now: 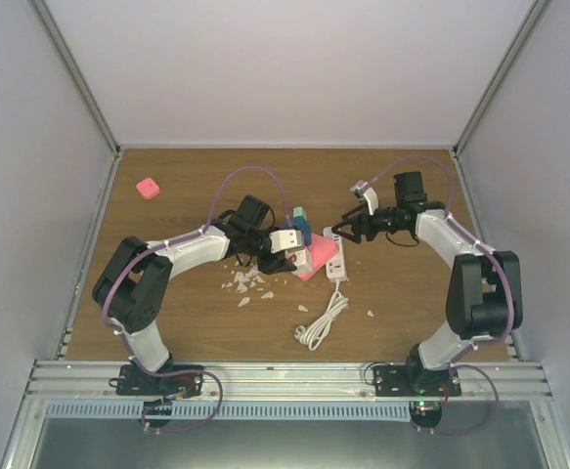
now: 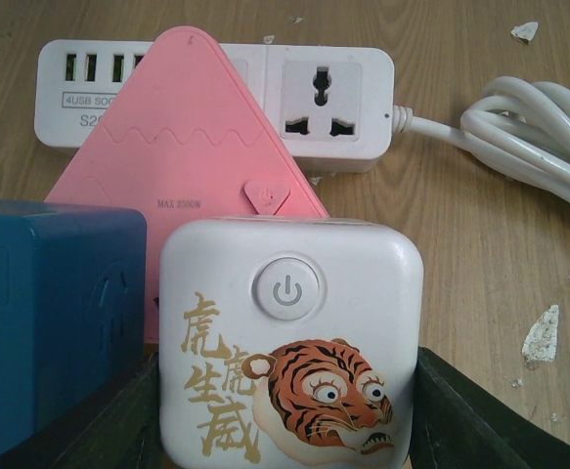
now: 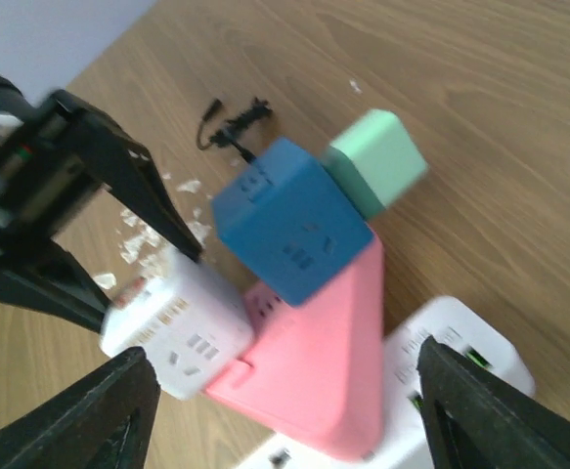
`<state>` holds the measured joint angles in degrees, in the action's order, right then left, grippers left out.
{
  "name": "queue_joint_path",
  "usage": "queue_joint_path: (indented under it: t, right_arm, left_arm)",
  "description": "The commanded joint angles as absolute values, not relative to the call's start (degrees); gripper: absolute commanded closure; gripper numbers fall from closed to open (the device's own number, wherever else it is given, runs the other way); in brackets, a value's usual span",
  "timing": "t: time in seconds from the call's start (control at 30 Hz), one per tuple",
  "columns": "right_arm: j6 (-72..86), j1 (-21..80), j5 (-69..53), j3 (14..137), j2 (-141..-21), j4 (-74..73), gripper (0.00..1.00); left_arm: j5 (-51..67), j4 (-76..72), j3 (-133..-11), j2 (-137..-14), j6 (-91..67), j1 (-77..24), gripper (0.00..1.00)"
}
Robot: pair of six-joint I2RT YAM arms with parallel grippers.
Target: Pull the plug off the socket
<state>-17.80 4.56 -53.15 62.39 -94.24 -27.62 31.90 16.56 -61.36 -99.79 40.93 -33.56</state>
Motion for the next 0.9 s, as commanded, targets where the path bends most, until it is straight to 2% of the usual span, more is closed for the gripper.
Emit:
queue_joint_path:
  t: [0.0,0.17,0.87]
  right_arm:
    - [-23.13,8.86,-54.67,60.10,-92.20,-21.96,0.32]
    - [-31.54,11.86,-53.46,56.44,-91.46,-19.90,0.39]
    - [-44.43,15.81,-41.99,56.91,-100.52,-20.56,0.49]
  left_arm:
    - [32.06,17.05,-60.20,-99.78,42.58,-34.41,0.61]
    - [32.57,17.05,-60.37,-100.06,42.60,-34.41,0.61]
    - [35.44,17.18,-61.23,-99.50,42.63,-33.67,0.68]
